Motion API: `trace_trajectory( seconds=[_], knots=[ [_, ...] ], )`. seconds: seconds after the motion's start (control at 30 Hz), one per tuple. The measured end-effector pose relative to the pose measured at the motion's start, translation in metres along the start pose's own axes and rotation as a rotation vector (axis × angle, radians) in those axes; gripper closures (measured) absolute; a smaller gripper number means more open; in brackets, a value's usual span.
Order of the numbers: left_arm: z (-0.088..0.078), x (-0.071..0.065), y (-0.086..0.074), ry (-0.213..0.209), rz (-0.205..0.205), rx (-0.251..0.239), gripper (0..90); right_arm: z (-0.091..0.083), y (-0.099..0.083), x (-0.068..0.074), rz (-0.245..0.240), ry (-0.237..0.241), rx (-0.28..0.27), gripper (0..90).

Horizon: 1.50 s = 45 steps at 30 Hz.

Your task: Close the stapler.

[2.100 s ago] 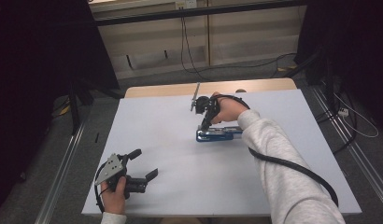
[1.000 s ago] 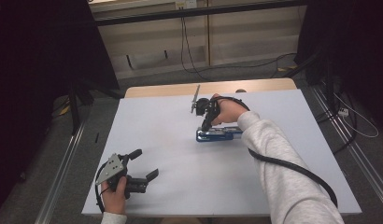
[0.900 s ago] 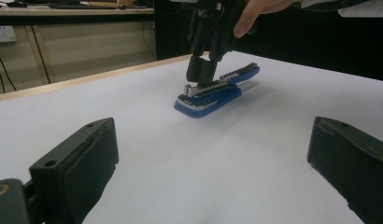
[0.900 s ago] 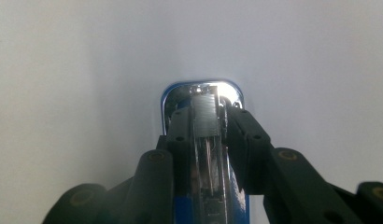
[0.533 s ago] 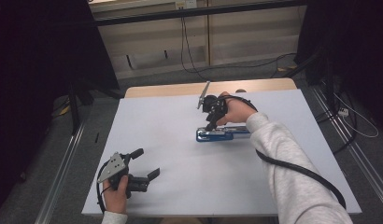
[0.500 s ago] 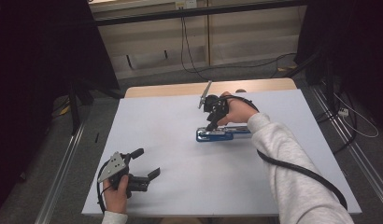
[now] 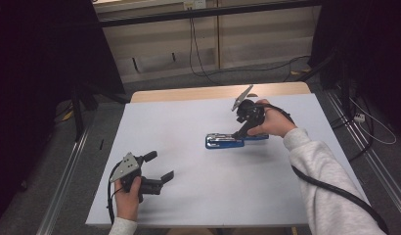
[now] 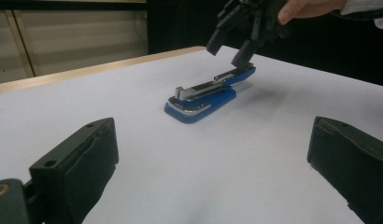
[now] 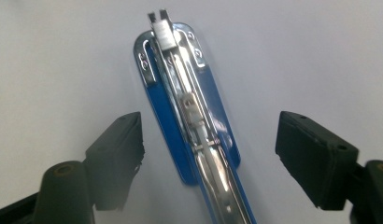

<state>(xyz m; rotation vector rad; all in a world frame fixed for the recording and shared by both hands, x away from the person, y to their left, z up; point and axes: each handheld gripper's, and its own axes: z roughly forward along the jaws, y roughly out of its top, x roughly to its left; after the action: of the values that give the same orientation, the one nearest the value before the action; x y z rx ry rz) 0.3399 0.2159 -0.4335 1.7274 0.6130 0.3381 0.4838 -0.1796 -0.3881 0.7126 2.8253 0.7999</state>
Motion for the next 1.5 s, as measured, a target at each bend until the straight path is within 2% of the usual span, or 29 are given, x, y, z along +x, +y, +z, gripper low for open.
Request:
trace_trajectory(
  seconds=[0.07,0.1,0.2,0.23,0.4,0.43,0.53,0.57,0.6,0.63,0.67,0.7,0.77,0.87,0.9,0.97,1.1,1.17,1.2,1.23,1.27,1.3,1.33,1.37,1.4,1.43,1.47,1.5],
  knots=[
    [0.004,0.0,0.002,-0.004,-0.005,0.005,2.0,-0.007,-0.013,0.001,0.028,-0.02,-0.019,13.6],
    [0.008,0.0,0.003,-0.014,-0.021,0.012,2.0,-0.009,-0.017,0.001,0.037,-0.017,-0.028,13.3],
    [0.011,-0.001,0.003,-0.02,-0.023,0.028,2.0,-0.014,-0.025,0.001,0.043,-0.03,-0.044,13.2],
    [0.014,-0.002,0.003,-0.027,-0.018,0.05,2.0,-0.018,-0.033,0.002,0.074,-0.037,-0.046,12.7],
    [0.021,-0.003,0.006,-0.036,-0.024,0.064,2.0,-0.023,-0.047,0.002,0.099,-0.056,-0.059,12.8],
    [0.024,-0.003,0.006,-0.033,-0.023,0.069,2.0,-0.025,-0.056,0.003,0.119,-0.064,-0.066,12.7],
    [0.029,-0.001,0.007,-0.036,-0.033,0.069,2.0,-0.027,-0.062,0.003,0.125,-0.074,-0.074,12.6],
    [0.033,0.0,0.008,-0.037,-0.034,0.075,2.0,-0.028,-0.069,0.004,0.144,-0.099,-0.07,12.9],
    [0.033,0.0,0.008,-0.037,-0.034,0.075,2.0,-0.028,-0.069,0.004,0.144,-0.099,-0.07,12.9],
    [0.038,0.001,0.01,-0.033,-0.043,0.077,2.0,-0.03,-0.075,0.005,0.153,-0.14,-0.051,12.8],
    [0.038,0.001,0.01,-0.033,-0.043,0.077,2.0,-0.03,-0.075,0.005,0.153,-0.14,-0.051,12.8],
    [0.042,0.002,0.011,-0.035,-0.06,0.073,2.0,-0.031,-0.082,0.007,0.177,-0.127,-0.082,12.8],
    [0.047,0.002,0.012,-0.031,-0.079,0.087,2.0,-0.032,-0.088,0.01,0.193,-0.141,-0.108,12.9],
    [0.052,0.002,0.013,-0.016,-0.074,0.107,1.9,-0.033,-0.096,0.014,0.219,-0.167,-0.122,13.3],
    [0.057,0.001,0.015,-0.013,-0.059,0.129,1.9,-0.034,-0.103,0.015,0.235,-0.181,-0.133,14.0],
    [0.063,0.0,0.016,-0.017,-0.065,0.142,2.0,-0.035,-0.11,0.017,0.252,-0.182,-0.148,16.7],
    [0.072,0.0,0.016,-0.037,-0.073,0.152,2.1,-0.037,-0.123,0.019,0.274,-0.21,-0.131,18.9],
    [0.083,0.0,0.017,-0.021,-0.073,0.181,2.5,-0.038,-0.129,0.02,0.293,-0.207,-0.158,23.7],
    [0.083,0.0,0.017,-0.021,-0.073,0.181,2.5,-0.039,-0.132,0.02,0.312,-0.203,-0.17,25.0],
    [0.09,0.0,0.018,-0.008,-0.084,0.181,2.7,-0.04,-0.134,0.02,0.324,-0.204,-0.175,27.6],
    [0.09,0.0,0.018,-0.008,-0.084,0.181,3.1,-0.04,-0.134,0.02,0.324,-0.204,-0.175,27.6],
    [0.096,0.001,0.02,0.004,-0.087,0.197,3.4,-0.043,-0.139,0.021,0.338,-0.216,-0.189,35.9],
    [0.096,0.001,0.02,0.004,-0.087,0.197,3.5,-0.043,-0.139,0.021,0.338,-0.216,-0.189,35.9],
    [0.102,0.001,0.022,0.012,-0.094,0.215,4.1,-0.046,-0.143,0.02,0.359,-0.23,-0.206,43.7],
    [0.102,0.001,0.022,0.012,-0.094,0.215,4.7,-0.046,-0.143,0.02,0.359,-0.23,-0.206,43.7],
    [0.105,0.001,0.023,0.006,-0.094,0.217,4.8,-0.046,-0.146,0.02,0.37,-0.252,-0.201,51.2],
    [0.107,0.0,0.023,0.005,-0.1,0.211,4.8,-0.046,-0.146,0.02,0.37,-0.252,-0.201,51.2],
    [0.112,0.001,0.024,0.011,-0.117,0.222,10.5,-0.046,-0.149,0.021,0.39,-0.255,-0.206,60.2]
  ],
)
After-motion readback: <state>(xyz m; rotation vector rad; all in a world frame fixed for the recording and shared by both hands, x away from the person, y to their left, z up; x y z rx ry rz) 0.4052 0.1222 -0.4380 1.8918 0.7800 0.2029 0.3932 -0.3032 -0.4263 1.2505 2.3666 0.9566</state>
